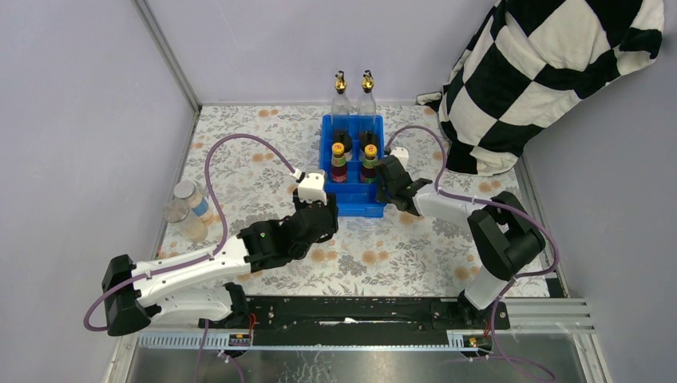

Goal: Organize the condiment bottles
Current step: Move the storage box to the center of the board.

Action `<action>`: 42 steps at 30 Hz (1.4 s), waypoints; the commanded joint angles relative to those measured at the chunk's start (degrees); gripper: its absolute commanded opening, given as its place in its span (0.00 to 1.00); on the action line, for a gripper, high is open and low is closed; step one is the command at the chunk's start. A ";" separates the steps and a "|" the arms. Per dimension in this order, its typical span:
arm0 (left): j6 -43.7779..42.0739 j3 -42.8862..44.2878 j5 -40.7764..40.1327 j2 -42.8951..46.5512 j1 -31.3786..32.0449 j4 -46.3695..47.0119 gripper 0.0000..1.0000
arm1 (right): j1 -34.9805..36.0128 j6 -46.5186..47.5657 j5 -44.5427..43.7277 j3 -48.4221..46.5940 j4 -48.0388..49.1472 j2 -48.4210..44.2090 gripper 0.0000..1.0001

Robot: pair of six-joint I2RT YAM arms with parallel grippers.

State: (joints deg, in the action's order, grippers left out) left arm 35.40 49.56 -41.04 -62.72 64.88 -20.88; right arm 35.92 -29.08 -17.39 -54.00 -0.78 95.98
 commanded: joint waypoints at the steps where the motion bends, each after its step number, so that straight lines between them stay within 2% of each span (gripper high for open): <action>1: 0.55 -0.47 -2.11 0.13 0.33 -0.33 0.56 | -2.27 2.71 -0.22 -0.45 -4.77 5.20 0.00; 24: 1.36 -0.77 -2.38 -0.11 0.33 -1.34 0.57 | -4.95 3.72 2.07 -2.65 -4.06 7.25 0.00; 26: 1.43 -0.87 -2.37 -0.03 0.31 -1.36 0.58 | -4.97 3.57 2.08 -1.97 -4.14 6.37 0.07; 27: 1.47 -0.87 -2.45 -0.10 0.33 -1.46 0.59 | -4.95 3.55 2.21 -1.60 -4.15 5.85 0.16; 29: 1.29 -0.87 -2.21 -0.01 0.34 -1.61 0.63 | -4.91 3.51 2.41 -0.73 -4.17 4.62 0.27; 31: 1.25 -1.25 -2.27 0.32 0.33 -1.53 0.65 | -4.95 3.28 2.57 0.16 -4.20 3.42 0.44; 32: 1.12 -1.47 -2.37 0.62 0.33 -1.36 0.66 | -4.94 3.37 2.49 0.47 -4.23 2.82 0.49; 40: -1.17 -1.20 -5.38 0.90 0.31 -0.15 0.72 | -4.90 3.36 1.23 1.53 -5.68 -1.54 0.75; 42: -1.45 0.41 -7.92 -0.48 0.20 -1.41 0.76 | -4.91 3.28 0.97 2.31 -6.26 -3.97 0.81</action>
State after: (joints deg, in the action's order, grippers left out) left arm 35.16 48.10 -43.42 -62.04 64.88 -21.19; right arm 30.74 -26.63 -15.09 -53.91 -0.32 96.79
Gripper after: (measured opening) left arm 0.724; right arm 0.765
